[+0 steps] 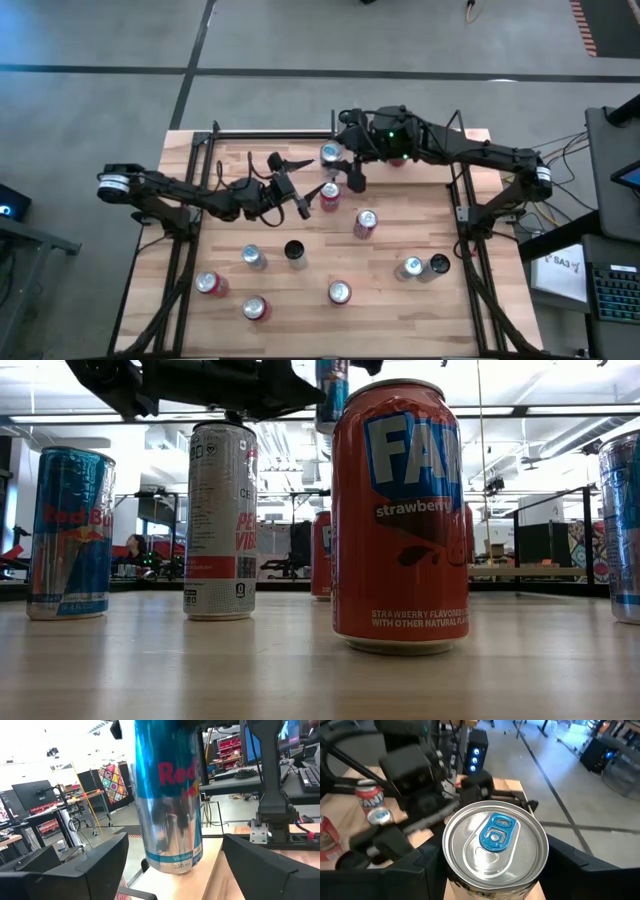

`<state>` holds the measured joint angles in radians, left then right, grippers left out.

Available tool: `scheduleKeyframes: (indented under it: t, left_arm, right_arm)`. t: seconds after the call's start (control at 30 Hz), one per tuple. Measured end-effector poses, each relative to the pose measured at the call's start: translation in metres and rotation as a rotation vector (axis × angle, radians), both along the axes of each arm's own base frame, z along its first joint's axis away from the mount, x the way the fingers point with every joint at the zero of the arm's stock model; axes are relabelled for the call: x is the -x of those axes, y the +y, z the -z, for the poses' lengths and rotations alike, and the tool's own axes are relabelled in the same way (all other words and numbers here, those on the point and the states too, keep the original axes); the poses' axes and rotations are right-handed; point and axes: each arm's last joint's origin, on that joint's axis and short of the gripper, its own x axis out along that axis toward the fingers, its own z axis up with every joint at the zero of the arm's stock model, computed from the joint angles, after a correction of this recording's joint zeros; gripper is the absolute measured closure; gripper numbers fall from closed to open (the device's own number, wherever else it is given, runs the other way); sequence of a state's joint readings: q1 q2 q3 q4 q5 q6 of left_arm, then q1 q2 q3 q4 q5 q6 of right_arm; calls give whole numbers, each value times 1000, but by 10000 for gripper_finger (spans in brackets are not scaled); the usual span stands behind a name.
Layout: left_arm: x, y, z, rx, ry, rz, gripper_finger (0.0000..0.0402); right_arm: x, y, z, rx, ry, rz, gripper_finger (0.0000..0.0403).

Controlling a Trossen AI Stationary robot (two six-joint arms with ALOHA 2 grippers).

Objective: Place canned beverage on shelf
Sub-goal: Put the top blue soda can on the shelf

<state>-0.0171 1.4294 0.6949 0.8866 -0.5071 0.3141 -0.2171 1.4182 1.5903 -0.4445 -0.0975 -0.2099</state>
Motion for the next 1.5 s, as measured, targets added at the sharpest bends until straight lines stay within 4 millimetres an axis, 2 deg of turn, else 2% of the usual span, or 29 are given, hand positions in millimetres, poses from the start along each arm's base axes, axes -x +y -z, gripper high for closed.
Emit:
scheduleKeyframes:
  t: [0.37, 0.63, 0.97, 1.5]
  left_arm:
    - [12, -2, -17, 1, -35, 7, 91]
    - [22, -3, -27, 2, -29, 12, 91]
    - [30, -6, -35, 2, -35, 26, 91]
    - [33, -6, -39, -1, -46, 26, 91]
  right_arm:
    - [33, -18, -9, -22, 57, 85, 182]
    - [50, -18, -12, -33, 68, 100, 182]
    - [79, -12, 1, -54, 76, 178, 182]
    - [140, -8, 27, -91, -8, 360, 182]
